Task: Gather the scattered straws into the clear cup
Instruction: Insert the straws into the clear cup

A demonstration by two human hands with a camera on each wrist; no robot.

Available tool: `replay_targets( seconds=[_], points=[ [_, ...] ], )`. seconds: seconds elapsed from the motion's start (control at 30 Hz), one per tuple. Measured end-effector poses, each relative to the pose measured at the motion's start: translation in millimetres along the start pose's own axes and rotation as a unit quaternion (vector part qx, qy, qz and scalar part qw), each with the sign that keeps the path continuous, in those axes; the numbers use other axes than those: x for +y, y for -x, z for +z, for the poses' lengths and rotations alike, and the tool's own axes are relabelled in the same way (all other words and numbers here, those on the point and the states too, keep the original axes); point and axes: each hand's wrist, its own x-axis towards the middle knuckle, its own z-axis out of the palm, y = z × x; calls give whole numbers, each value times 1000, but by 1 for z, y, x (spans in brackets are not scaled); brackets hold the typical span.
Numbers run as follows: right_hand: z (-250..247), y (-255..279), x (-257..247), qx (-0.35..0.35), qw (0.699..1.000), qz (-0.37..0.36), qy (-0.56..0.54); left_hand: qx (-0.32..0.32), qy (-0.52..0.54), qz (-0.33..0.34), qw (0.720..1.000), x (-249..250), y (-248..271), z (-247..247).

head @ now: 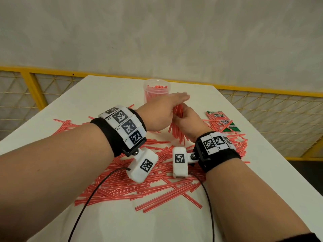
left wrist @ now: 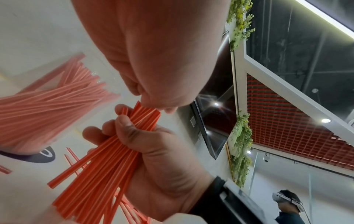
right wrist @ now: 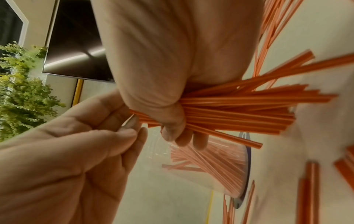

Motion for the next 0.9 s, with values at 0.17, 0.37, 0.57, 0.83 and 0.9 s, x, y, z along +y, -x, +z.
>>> replay_targets(
  seconds=[0.17,0.37,0.57,0.83,0.9],
  points=[
    [-3,-3,1,27,996,7,-82,-3,-3,-3,1000,2,3,1],
    [-3,-1,2,36,998,5,-54,25,40,-35,998,8,8,-1],
    [-7,0,2,39,998,40,-31,82,66,-114,988,2,17,4],
    [-9,3,-31,23,975,14,-220,-18,168,-235,957,-5,24,2],
    [-4,5,-36,1,970,16,-241,-44,246,-222,942,-2,22,1]
  ],
)
